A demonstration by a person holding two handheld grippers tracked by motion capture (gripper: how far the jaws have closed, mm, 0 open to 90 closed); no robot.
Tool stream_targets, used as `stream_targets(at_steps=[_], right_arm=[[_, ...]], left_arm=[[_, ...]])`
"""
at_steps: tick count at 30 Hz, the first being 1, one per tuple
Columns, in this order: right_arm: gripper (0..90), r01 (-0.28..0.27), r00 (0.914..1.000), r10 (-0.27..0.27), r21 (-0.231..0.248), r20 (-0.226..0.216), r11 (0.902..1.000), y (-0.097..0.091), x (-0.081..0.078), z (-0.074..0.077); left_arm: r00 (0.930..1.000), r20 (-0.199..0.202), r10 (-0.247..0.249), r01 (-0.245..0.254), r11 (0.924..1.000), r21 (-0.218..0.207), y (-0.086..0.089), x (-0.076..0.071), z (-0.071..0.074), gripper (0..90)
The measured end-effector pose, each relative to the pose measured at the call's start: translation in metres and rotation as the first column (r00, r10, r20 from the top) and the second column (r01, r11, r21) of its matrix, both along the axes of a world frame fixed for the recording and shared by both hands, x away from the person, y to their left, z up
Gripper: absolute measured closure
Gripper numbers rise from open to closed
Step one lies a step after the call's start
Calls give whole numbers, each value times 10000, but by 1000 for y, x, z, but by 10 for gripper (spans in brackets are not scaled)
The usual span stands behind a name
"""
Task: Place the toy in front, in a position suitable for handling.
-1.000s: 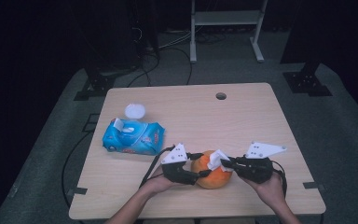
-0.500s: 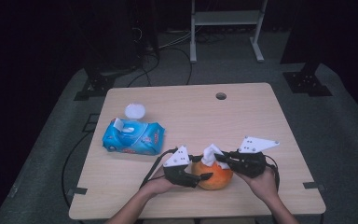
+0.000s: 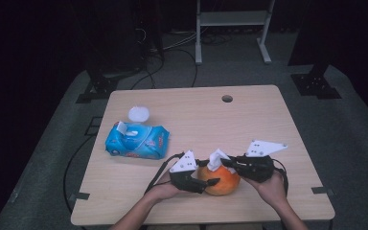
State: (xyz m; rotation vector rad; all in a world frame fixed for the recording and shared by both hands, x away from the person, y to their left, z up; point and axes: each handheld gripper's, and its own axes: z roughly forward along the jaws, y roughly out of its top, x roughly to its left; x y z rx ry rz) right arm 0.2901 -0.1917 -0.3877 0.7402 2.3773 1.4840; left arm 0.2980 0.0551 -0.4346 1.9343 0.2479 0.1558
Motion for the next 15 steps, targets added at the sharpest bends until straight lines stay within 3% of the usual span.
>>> stream_targets(at_steps=[5, 10, 15], right_arm=[[842, 35, 10000, -35, -335, 0, 9994, 10, 14, -2], [842, 625, 9976, -634, -348, -267, 9974, -10, 19, -8], [842, 1068, 9933, -1071, -91, -438, 9942, -35, 7, -15]], left_arm=[[9996, 208, -178, 175, 9998, 133, 0, -2, 0, 358], [10000, 24, 69, -69, 10000, 5, 6, 2, 0, 363], [9989, -324, 341, -350, 9991, -259, 12, 8, -1, 363]])
